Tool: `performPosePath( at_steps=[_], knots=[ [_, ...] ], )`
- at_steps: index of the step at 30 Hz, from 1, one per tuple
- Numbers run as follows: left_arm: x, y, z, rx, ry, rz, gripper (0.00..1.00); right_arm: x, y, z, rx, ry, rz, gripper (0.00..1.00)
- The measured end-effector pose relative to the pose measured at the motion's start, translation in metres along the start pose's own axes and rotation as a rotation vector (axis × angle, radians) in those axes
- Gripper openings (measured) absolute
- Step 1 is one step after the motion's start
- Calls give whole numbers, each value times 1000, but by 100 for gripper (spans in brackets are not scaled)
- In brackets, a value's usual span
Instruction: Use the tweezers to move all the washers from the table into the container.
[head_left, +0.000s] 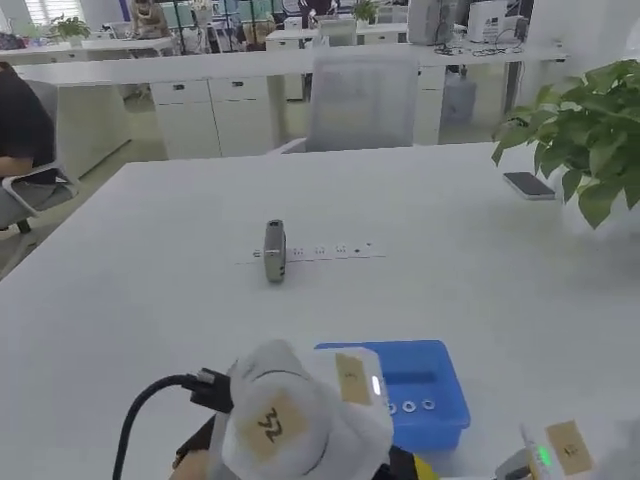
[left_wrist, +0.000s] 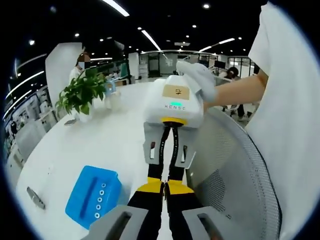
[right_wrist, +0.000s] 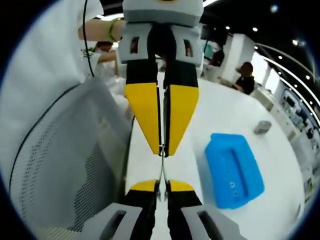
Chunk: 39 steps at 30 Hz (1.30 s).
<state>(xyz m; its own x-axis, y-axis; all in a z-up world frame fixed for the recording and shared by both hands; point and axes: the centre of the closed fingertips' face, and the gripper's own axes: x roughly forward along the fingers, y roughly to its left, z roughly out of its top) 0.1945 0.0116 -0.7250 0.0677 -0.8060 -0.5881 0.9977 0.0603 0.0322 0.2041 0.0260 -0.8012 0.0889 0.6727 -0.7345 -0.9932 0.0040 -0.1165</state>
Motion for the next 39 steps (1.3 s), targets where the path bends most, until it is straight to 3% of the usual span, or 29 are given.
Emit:
performPosePath(
  at_steps=[5,11,14,16,19,20,22,24,27,31,37,39],
  knots=[
    [2,3,-12,35,71,12,0,2,-3,-8,-1,40,-6,4],
    [3,10,-29,21,113,32,0,9,-7,-15,-8,61,-23,4],
    [5,14,-44,20,164,41,0,18,-11,-20,29,33,-43,5],
    [6,15,-52,6,186,34,0,24,-7,-22,93,-3,-26,6],
    [7,17,-61,-15,198,34,0,22,-10,-20,159,-73,-57,10],
    [6,18,-64,-23,206,34,0,18,-12,-19,229,-110,-69,14],
    [5,19,-68,-28,219,36,0,7,-17,-14,277,-172,-102,22],
    [5,19,-73,-35,231,35,0,-4,-22,-18,322,-198,-147,27],
    [6,18,-87,-43,272,34,0,-34,-35,-30,390,-235,-275,39],
    [11,15,-108,-55,341,34,0,-58,-42,-47,431,-225,-361,50],
    [20,13,-131,-38,452,35,0,-81,-38,-67,406,-155,-429,55],
    [22,13,-134,-40,467,33,0,-85,-36,-70,414,-159,-438,56]
  ],
)
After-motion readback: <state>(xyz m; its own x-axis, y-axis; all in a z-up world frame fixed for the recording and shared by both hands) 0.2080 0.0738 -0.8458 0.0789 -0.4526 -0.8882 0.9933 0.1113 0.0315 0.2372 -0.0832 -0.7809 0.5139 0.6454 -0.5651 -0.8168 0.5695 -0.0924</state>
